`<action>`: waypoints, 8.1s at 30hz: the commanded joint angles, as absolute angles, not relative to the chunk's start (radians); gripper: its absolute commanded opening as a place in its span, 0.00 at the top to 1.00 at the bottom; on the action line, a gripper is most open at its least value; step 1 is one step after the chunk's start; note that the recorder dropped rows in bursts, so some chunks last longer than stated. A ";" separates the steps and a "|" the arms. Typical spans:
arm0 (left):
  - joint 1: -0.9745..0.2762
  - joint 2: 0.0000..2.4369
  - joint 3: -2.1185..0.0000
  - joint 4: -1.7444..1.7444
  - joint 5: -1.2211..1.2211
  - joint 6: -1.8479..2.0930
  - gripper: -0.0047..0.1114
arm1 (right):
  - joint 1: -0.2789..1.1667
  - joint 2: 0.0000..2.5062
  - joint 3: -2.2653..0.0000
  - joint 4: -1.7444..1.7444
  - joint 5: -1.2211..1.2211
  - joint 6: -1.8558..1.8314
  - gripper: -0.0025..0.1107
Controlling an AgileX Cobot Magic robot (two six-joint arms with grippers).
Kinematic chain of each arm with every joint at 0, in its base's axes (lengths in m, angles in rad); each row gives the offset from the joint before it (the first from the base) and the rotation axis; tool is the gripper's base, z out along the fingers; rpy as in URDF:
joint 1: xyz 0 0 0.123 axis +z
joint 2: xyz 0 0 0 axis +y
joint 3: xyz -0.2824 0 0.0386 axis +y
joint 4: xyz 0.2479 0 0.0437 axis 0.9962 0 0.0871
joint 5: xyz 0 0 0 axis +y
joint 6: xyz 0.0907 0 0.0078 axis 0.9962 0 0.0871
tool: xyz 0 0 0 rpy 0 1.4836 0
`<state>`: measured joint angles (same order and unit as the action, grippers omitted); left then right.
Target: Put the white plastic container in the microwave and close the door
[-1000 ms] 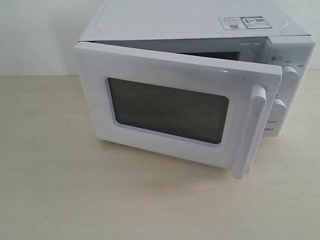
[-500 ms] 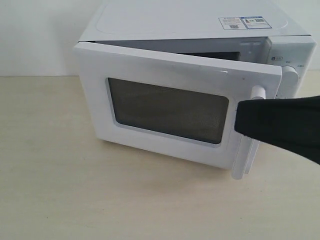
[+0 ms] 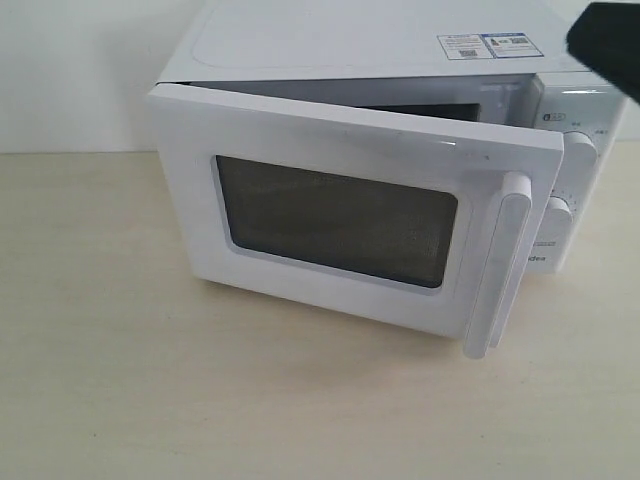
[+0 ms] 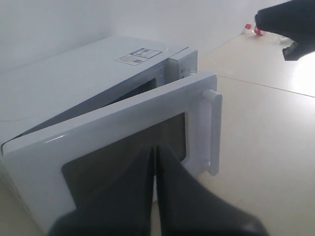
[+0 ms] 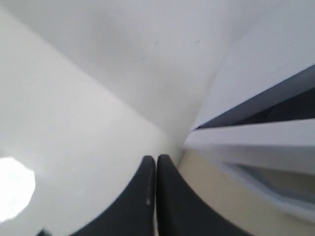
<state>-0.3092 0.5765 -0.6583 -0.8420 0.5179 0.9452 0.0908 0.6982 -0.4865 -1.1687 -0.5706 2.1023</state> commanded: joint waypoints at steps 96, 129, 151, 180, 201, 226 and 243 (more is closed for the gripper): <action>-0.314 0.573 -0.653 -0.847 0.513 0.937 0.93 | 0.915 1.568 -0.512 1.080 -1.221 -0.260 0.98; -0.314 0.573 -0.653 -0.856 0.501 0.937 0.93 | 0.729 1.687 -0.692 1.042 -1.147 -0.357 0.98; -0.314 0.573 -0.653 -0.856 0.494 0.937 0.93 | 0.701 1.687 -0.711 0.986 -1.165 -0.379 0.98; -0.314 0.576 -0.653 -0.845 0.494 0.941 0.93 | 0.804 1.613 -0.745 1.118 -1.048 -0.648 0.98; -0.314 0.576 -0.651 -0.826 0.510 0.932 0.93 | 0.847 1.138 -0.521 1.348 -1.089 -0.900 0.98; -0.314 0.576 -0.651 -1.032 0.547 0.930 0.93 | 0.847 1.138 -0.519 1.357 -1.134 -0.900 0.98; -0.297 0.391 -0.662 -0.374 0.562 0.543 0.93 | 0.847 1.138 -0.519 1.357 -1.139 -0.899 0.98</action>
<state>-0.3070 0.4261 -0.6566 -0.5355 0.5537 0.7662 0.8473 1.1479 -0.5237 1.3565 -1.1324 -0.8906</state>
